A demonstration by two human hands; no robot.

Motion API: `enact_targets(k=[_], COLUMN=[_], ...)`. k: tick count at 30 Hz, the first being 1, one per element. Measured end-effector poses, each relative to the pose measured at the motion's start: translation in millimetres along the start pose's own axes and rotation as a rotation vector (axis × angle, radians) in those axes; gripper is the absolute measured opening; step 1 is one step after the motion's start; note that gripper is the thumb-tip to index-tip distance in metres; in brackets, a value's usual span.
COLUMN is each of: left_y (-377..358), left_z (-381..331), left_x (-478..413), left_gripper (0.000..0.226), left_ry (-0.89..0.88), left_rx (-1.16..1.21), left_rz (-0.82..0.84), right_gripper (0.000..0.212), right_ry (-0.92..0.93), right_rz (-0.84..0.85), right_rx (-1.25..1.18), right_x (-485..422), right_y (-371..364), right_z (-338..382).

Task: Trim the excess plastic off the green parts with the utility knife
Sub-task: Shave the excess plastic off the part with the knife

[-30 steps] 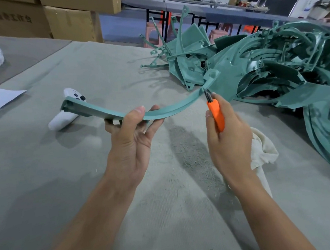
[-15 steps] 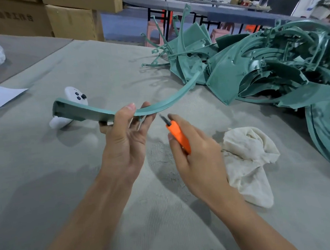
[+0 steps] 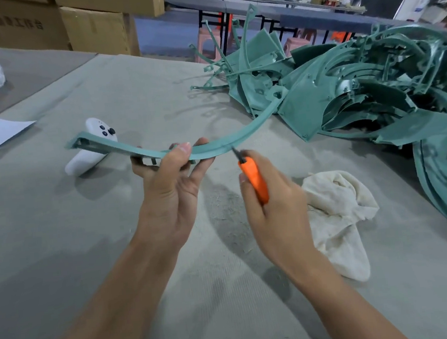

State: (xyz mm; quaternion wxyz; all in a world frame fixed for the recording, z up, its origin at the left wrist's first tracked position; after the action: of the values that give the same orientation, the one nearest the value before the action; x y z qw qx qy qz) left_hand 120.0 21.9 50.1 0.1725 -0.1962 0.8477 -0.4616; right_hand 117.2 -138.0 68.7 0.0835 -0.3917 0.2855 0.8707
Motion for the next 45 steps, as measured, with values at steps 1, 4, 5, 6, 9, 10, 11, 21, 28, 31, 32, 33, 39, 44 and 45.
enact_targets(k=[1,4,5,6,9,10,11,21,28,31,32,33,39,44,45], left_y=[0,6,6,5,1,0,-1,8,2,2,3,3,4,-3,-3], left_z=[0,4,5,7,9,9,10,7,11,13,14,13,13,20,22], left_x=[0,-2,-2,-1,2,4,4,2,6,8,8,8,9,15,16], left_gripper=[0.020,0.015,0.016,0.016,0.013,0.013,0.013,0.012,0.023,0.024,0.024,0.023,0.011,0.017,0.017], left_ry=[0.009,0.058,0.069,0.078,0.105,0.114,0.125,0.120,0.149,0.165,0.171,0.177,0.193,0.264,0.288], left_rx=[-0.014,0.008,0.019,0.034,0.072,0.082,0.093,0.093,0.140,0.164,0.182,0.199,0.231,0.238,0.243], left_rz=[-0.006,-0.050,-0.051,-0.055,-0.055,-0.056,-0.059,-0.164,-0.145,-0.144,-0.148,-0.156,-0.186,-0.192,-0.208], right_gripper=[0.037,0.039,0.038,0.038,0.034,0.033,0.033,0.039,0.031,0.032,0.033,0.035,0.038,0.034,0.034], right_ry=[0.021,0.086,0.079,0.051,-0.052,-0.066,-0.067,0.112,-0.063,-0.032,-0.017,0.004,0.099,-0.015,-0.017], right_rz=[0.008,0.044,0.032,0.000,-0.149,-0.180,-0.191,-0.028,-0.182,-0.163,-0.142,-0.117,-0.122,-0.332,-0.351], right_rx=[-0.023,-0.066,-0.087,-0.109,-0.090,-0.067,-0.047,-0.018,-0.045,-0.027,-0.034,-0.050,-0.111,-0.067,-0.048], right_x=[4,11,9,5,-9,-11,-12,11,-12,-8,-4,0,1,-26,-29], right_y=[-3,-9,-8,-5,13,17,19,-6,13,10,5,1,-1,34,38], right_z=[7,23,23,18,-7,-12,-14,21,-20,-14,-10,-5,13,-18,-21])
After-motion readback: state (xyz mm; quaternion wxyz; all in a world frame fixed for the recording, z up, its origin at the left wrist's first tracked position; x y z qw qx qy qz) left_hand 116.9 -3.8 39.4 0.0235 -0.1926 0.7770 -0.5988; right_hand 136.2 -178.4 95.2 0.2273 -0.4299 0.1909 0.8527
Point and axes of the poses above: each hand's wrist, its own x-axis away from the middle knuckle, its own y-axis out of the back of the hand, z = x × y, the point moved 9 cm from there along -x, towards the middle knuckle, and after that the axes turned 10 degrees about -z, right-handed, at the moved point
